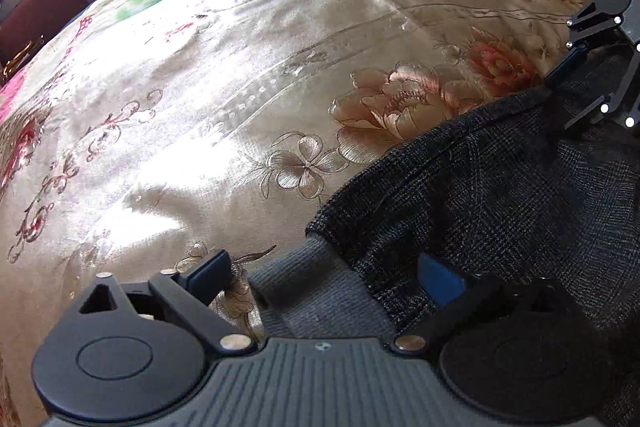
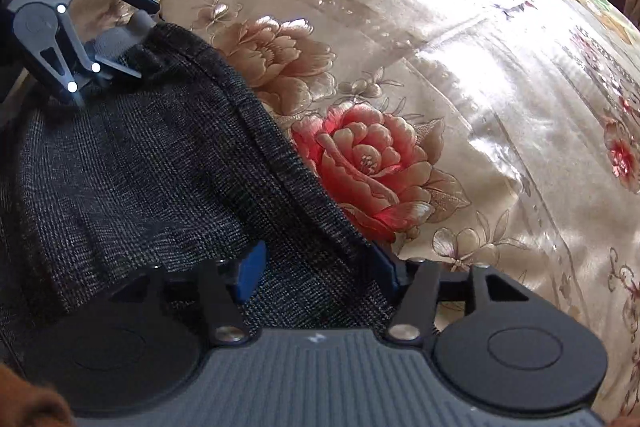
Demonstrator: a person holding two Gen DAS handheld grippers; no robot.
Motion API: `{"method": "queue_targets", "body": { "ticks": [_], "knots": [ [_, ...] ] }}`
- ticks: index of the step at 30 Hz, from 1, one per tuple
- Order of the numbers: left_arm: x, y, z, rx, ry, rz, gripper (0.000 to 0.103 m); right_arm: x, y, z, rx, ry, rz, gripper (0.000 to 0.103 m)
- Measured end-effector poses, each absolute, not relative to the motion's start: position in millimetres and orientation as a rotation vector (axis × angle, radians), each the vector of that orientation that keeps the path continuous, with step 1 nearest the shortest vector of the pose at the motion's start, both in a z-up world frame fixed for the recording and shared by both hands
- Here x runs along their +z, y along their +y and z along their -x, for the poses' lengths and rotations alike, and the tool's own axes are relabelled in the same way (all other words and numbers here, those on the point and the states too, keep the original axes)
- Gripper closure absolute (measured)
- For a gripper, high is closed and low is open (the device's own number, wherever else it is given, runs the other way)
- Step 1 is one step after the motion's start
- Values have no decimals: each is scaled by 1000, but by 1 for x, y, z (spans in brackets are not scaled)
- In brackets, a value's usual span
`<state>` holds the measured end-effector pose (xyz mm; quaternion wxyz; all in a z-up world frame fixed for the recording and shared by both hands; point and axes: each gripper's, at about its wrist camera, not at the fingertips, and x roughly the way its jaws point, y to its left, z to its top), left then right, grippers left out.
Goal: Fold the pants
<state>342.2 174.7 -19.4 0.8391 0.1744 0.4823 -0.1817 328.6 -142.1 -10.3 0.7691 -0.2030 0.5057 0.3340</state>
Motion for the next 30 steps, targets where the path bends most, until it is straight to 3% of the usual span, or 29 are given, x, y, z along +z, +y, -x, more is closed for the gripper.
{"method": "queue_targets", "body": {
  "ticks": [4,9,12,14,16,18,21,23,25,26,27,28,30],
  "knots": [
    [-16,170,-336,-397,1001,-409,0,-6,-143,-323,726,1094,491,48],
    [-10,159,-327,-406,974,-460,11,-6,-132,-333,674,1111,496,58],
    [-3,159,-326,-380,968,-484,29,2,-127,-334,659,1101,525,73],
    [-2,159,-323,-384,958,-515,35,5,-124,-332,688,1084,567,69],
    [-3,157,-320,-388,949,-530,37,1,-122,-332,722,1104,600,46],
    [-1,157,-318,-395,940,-532,38,-1,-121,-336,711,1085,620,38],
    [-2,162,-318,-416,938,-522,38,-6,-118,-350,734,1107,596,37],
    [-6,162,-325,-410,956,-497,34,-11,-112,-348,721,1109,581,42],
    [-11,161,-331,-399,952,-500,22,-11,-110,-342,725,1110,547,68],
    [-12,160,-334,-383,955,-504,12,-11,-110,-339,712,1111,541,73],
    [-14,160,-338,-357,965,-505,8,-10,-109,-336,695,1116,542,83],
    [-14,160,-341,-346,984,-494,8,-9,-109,-335,675,1129,535,96],
    [-9,158,-339,-368,1005,-468,29,-3,-110,-334,646,1132,512,97]
  ]
}}
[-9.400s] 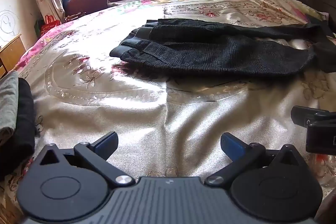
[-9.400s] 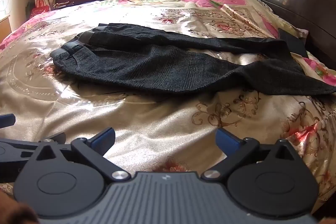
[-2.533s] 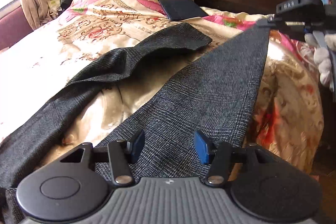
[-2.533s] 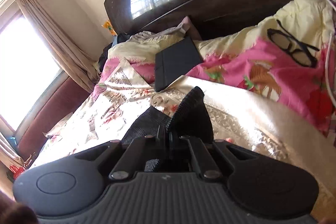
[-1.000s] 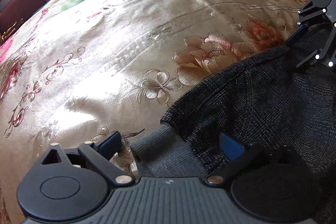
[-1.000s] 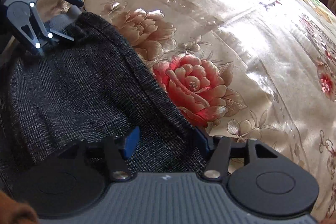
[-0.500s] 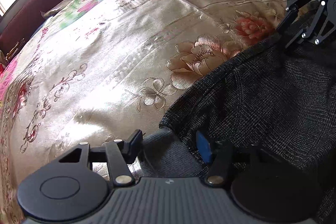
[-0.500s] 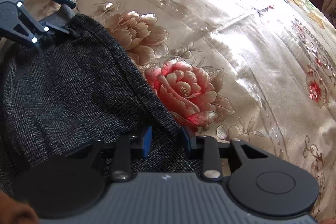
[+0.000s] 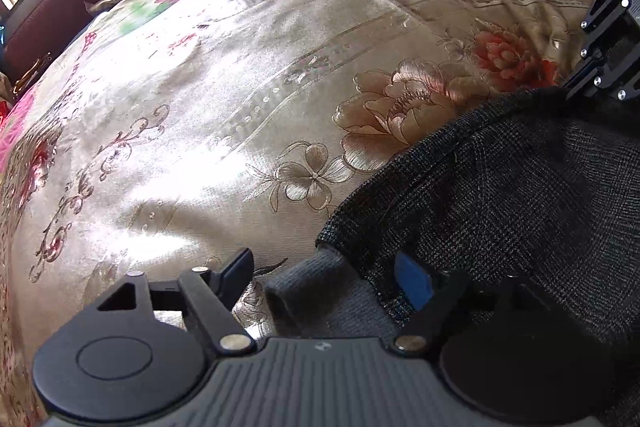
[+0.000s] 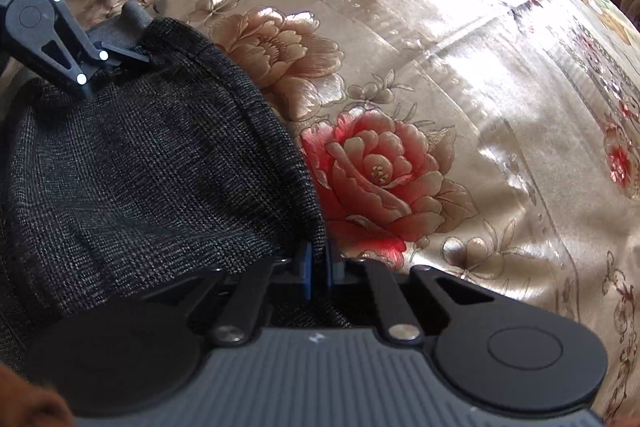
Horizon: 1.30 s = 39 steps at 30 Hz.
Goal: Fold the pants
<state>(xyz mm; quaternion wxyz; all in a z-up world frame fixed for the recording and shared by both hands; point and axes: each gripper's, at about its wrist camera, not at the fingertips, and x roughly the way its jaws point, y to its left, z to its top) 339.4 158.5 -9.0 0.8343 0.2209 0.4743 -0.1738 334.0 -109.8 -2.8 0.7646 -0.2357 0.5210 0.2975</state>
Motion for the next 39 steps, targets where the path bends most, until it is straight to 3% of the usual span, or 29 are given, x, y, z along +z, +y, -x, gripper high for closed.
{"method": "queue_targets", "body": {
  "ticks": [1,3,4,10,17,20,27,39],
  "knots": [
    [-6,155,-334,-361,996,-484,42,3,-110,-330,635,1121,504,98],
    [1,144,-318,-354,944,-583,56,20,-113,-321,625,1075,494,98],
    [4,140,-312,-329,922,-629,77,31,-115,-316,618,1052,483,98],
    [48,152,-275,-320,814,-574,78,96,-119,-250,638,891,498,98],
    [103,173,-150,-324,681,-492,78,143,-125,-101,722,810,453,98],
    [94,173,-91,-313,668,-503,78,127,-121,-50,769,854,411,98],
    [10,167,-38,-268,819,-504,78,29,-89,-11,732,956,443,97],
    [27,180,-33,-162,694,-452,75,39,-75,-4,689,936,404,97]
  ]
}}
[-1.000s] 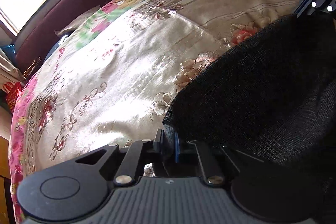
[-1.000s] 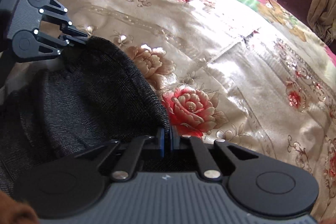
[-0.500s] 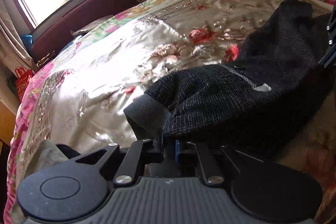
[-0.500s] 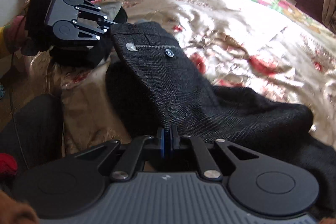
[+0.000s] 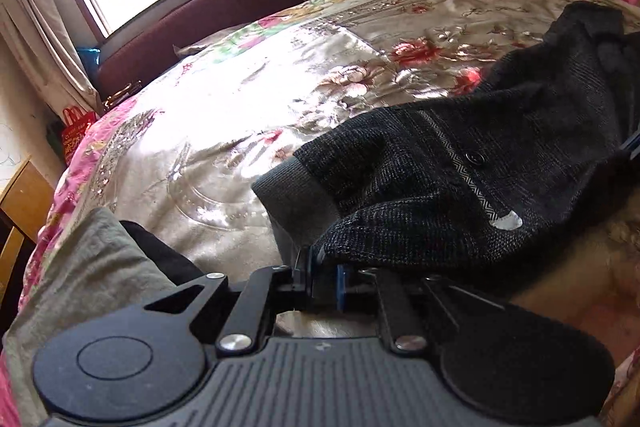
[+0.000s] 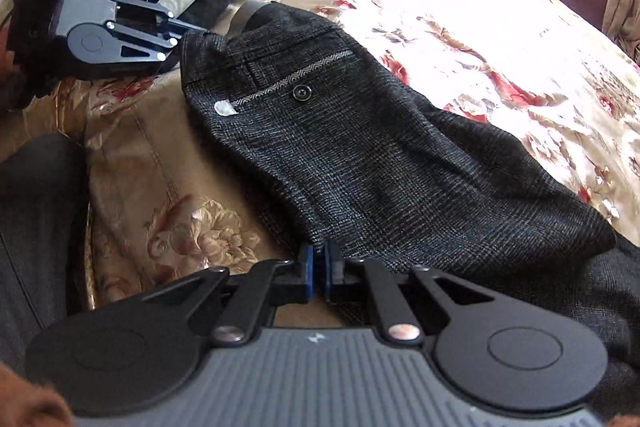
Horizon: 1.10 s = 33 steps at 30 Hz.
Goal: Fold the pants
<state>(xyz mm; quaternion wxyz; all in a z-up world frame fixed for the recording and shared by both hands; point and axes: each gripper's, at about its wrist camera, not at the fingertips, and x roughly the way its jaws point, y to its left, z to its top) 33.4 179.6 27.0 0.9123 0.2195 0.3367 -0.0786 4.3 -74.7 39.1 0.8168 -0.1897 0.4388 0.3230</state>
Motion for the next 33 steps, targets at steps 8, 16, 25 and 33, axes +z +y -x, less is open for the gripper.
{"method": "queue_targets", "body": {
  "ticks": [8,16,25,33],
  "knots": [
    [21,194,-55,-109,711,-532,75,44,-53,-3,707,876,411,97],
    [6,201,-16,-82,789,-562,71,24,-54,-1,717,915,409,89],
    [38,173,-39,-74,645,-459,69,32,-71,-2,655,873,343,86],
    [-3,147,-38,-64,773,-638,68,48,-153,-4,484,865,115,79]
  ]
}}
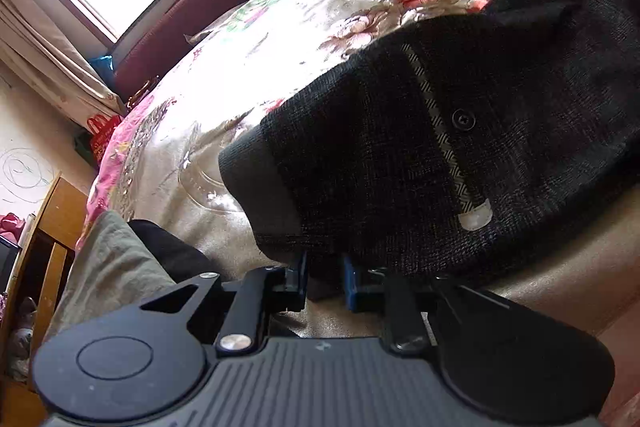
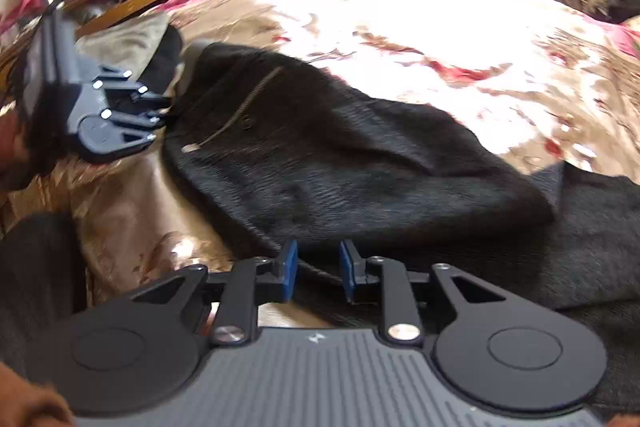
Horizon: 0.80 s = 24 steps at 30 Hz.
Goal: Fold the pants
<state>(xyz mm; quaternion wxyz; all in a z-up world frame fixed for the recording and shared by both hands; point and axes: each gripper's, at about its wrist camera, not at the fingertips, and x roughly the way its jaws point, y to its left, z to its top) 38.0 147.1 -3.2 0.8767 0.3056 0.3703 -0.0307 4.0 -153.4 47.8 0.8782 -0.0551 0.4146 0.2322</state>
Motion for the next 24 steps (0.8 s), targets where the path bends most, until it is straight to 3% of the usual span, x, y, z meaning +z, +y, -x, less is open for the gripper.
{"method": "queue_targets", "body": {
  "ticks": [10,17,24],
  "knots": [
    [38,19,-46,-468,665,-534,66,54,-304,-85,139,856,-153,75],
    [37,-62,-94,-682,602,-617,56,50,-331,-147,190,888,160,68],
    [27,-94,-109,-810,606,-666,53,43,-362,-142,132,904,38,66]
  ]
}}
